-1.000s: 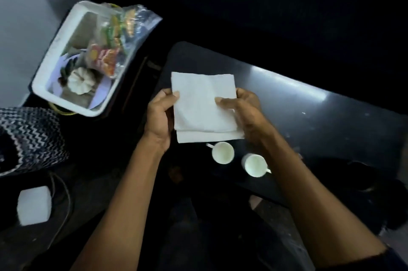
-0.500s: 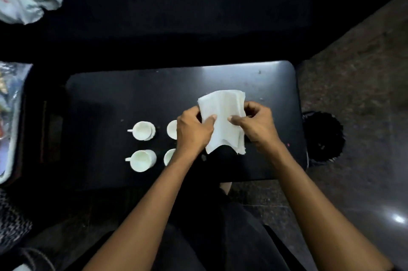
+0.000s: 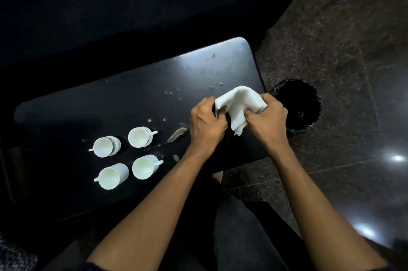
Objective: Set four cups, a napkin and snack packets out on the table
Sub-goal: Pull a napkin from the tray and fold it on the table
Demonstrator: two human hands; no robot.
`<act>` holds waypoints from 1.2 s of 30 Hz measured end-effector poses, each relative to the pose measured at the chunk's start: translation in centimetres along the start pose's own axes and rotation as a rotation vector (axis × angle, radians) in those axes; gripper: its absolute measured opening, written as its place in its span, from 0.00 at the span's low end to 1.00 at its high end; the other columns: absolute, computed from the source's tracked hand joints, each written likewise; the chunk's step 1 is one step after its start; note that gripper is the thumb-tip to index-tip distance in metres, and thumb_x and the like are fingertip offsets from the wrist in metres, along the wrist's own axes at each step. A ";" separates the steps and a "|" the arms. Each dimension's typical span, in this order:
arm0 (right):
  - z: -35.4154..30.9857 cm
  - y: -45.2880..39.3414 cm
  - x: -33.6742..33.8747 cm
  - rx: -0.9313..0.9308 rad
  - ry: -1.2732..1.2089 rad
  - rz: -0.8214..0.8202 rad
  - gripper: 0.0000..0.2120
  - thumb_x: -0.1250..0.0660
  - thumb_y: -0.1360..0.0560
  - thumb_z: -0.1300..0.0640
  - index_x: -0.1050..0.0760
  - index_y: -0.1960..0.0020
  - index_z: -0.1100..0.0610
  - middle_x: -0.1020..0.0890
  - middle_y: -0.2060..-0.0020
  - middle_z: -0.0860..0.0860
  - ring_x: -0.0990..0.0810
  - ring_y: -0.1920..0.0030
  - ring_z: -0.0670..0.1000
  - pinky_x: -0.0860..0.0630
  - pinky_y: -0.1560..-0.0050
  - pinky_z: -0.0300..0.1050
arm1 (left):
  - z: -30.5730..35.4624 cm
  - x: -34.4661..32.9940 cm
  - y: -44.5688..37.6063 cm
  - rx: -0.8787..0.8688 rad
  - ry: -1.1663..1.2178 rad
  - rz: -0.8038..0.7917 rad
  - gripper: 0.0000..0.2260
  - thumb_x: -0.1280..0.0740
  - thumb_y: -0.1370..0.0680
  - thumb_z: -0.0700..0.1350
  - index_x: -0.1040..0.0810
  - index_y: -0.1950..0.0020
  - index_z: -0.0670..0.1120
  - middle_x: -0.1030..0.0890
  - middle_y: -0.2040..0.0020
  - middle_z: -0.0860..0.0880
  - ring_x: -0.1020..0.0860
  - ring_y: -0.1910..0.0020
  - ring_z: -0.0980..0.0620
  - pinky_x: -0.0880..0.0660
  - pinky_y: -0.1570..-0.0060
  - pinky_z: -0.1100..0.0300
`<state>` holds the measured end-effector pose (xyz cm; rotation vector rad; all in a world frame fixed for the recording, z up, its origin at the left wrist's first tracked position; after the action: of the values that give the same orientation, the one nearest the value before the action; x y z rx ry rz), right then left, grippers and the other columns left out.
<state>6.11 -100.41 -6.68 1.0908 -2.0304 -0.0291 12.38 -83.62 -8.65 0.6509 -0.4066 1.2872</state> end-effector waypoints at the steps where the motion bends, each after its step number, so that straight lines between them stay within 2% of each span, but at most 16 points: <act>1: 0.3 0.1 -0.3 0.003 0.000 0.012 0.06 0.29 0.33 0.58 0.23 0.58 0.55 0.19 0.67 0.51 0.20 0.63 0.54 0.22 0.59 0.48 | -0.2 -0.3 0.2 0.004 -0.025 -0.006 0.10 0.31 0.25 0.46 0.26 0.62 0.41 0.23 0.65 0.46 0.25 0.65 0.43 0.27 0.64 0.48; 4: 1.1 0.7 -1.7 -0.010 -0.019 0.039 0.05 0.30 0.33 0.59 0.25 0.58 0.56 0.20 0.67 0.51 0.20 0.63 0.55 0.23 0.59 0.49 | -1.2 -0.5 0.8 0.001 -0.155 -0.004 0.06 0.30 0.25 0.45 0.21 0.57 0.43 0.20 0.60 0.45 0.22 0.60 0.41 0.27 0.61 0.51; 6: 1.4 1.3 -2.6 -0.006 -0.021 0.059 0.05 0.30 0.33 0.59 0.25 0.58 0.56 0.20 0.65 0.51 0.21 0.62 0.54 0.24 0.58 0.48 | -2.0 -0.5 1.1 -0.038 -0.192 0.000 0.04 0.31 0.25 0.43 0.18 0.53 0.45 0.19 0.54 0.47 0.21 0.56 0.44 0.27 0.58 0.53; 8: 1.5 1.8 -3.5 0.040 -0.020 0.084 0.05 0.31 0.33 0.59 0.25 0.57 0.56 0.20 0.63 0.50 0.21 0.61 0.53 0.24 0.57 0.50 | -2.8 -0.4 1.1 -0.064 -0.186 -0.006 0.07 0.31 0.25 0.40 0.16 0.49 0.48 0.20 0.51 0.50 0.21 0.54 0.47 0.26 0.58 0.55; 13: 1.2 2.5 -4.8 0.189 0.047 0.158 0.07 0.32 0.32 0.63 0.26 0.54 0.60 0.23 0.57 0.54 0.25 0.58 0.53 0.31 0.55 0.42 | -3.9 -0.2 0.8 -0.085 -0.124 -0.066 0.10 0.32 0.23 0.44 0.16 0.44 0.50 0.22 0.50 0.52 0.21 0.52 0.49 0.24 0.54 0.54; 17: 1.8 2.4 -6.5 0.192 0.253 0.024 0.13 0.31 0.32 0.59 0.28 0.48 0.58 0.24 0.51 0.54 0.23 0.51 0.57 0.28 0.55 0.49 | -4.2 0.1 0.8 -0.087 -0.130 -0.056 0.11 0.33 0.23 0.44 0.16 0.43 0.51 0.22 0.50 0.52 0.22 0.52 0.50 0.24 0.53 0.54; 19: 1.8 2.4 -6.7 0.182 0.288 0.005 0.16 0.30 0.32 0.56 0.28 0.46 0.57 0.25 0.49 0.52 0.23 0.50 0.56 0.29 0.55 0.47 | -4.3 0.1 1.0 -0.095 -0.146 -0.050 0.12 0.35 0.23 0.43 0.17 0.42 0.50 0.22 0.50 0.51 0.22 0.52 0.49 0.24 0.53 0.52; 25: 0.0 3.0 -5.6 0.313 0.139 0.168 0.08 0.31 0.30 0.59 0.25 0.52 0.60 0.22 0.56 0.52 0.23 0.58 0.52 0.27 0.58 0.45 | -4.1 0.8 1.4 -0.160 -0.036 0.062 0.11 0.33 0.22 0.37 0.16 0.43 0.45 0.22 0.50 0.48 0.21 0.54 0.48 0.23 0.54 0.52; 31: 1.7 2.3 -7.2 0.150 0.197 -0.028 0.12 0.32 0.29 0.56 0.27 0.47 0.56 0.22 0.51 0.52 0.21 0.53 0.55 0.25 0.51 0.51 | -5.4 -1.1 1.3 -0.141 -0.088 -0.134 0.16 0.36 0.21 0.41 0.19 0.35 0.48 0.21 0.48 0.48 0.21 0.50 0.46 0.23 0.49 0.48; 36: 1.0 2.6 -7.0 0.195 0.257 0.015 0.19 0.33 0.31 0.52 0.29 0.42 0.56 0.25 0.46 0.52 0.25 0.45 0.55 0.25 0.47 0.52 | -6.4 -1.1 1.4 -0.121 -0.083 -0.187 0.22 0.33 0.23 0.43 0.25 0.28 0.47 0.23 0.44 0.48 0.22 0.45 0.46 0.23 0.46 0.47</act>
<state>5.69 -94.16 -10.91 1.1352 -1.8369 0.3081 10.25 -80.06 -13.81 0.6263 -0.4771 1.0526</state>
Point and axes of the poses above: each hand's wrist, its own y-axis away from the middle knuckle, its own x-axis out of the back of the hand, z = x × y, the point moved 6 cm from there along -y, towards the middle knuckle
